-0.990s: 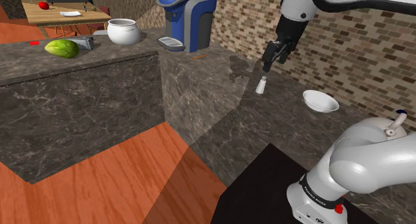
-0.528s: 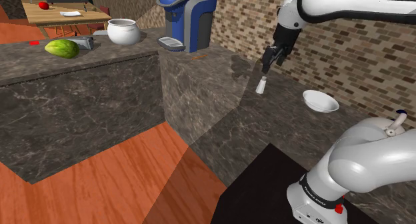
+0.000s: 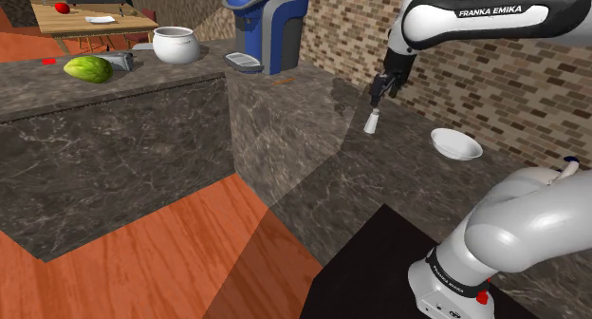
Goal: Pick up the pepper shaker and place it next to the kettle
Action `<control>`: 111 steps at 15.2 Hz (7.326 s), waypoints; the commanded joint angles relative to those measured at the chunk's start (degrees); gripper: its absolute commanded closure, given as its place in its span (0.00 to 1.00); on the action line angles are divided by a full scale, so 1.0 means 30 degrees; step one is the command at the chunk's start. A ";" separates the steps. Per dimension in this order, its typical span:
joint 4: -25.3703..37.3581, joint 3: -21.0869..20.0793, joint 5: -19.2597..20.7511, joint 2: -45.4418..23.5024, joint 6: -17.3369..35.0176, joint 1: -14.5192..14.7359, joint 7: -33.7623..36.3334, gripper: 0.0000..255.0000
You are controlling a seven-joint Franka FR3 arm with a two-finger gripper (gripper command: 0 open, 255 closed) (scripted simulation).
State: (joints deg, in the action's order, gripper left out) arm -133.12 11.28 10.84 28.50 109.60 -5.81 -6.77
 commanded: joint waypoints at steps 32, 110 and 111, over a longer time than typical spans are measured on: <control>0.6135 0.4452 -0.4142 -1.3917 0.7410 -0.2424 -0.7678 0.00; 0.4310 0.4508 0.1932 0.0799 -0.4276 -0.3779 -0.7747 1.00; 0.3867 0.4499 0.2158 0.1459 -0.4454 -0.3992 -0.7864 1.00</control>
State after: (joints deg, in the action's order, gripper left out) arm -119.60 24.97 16.55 30.68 96.44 -17.17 -30.29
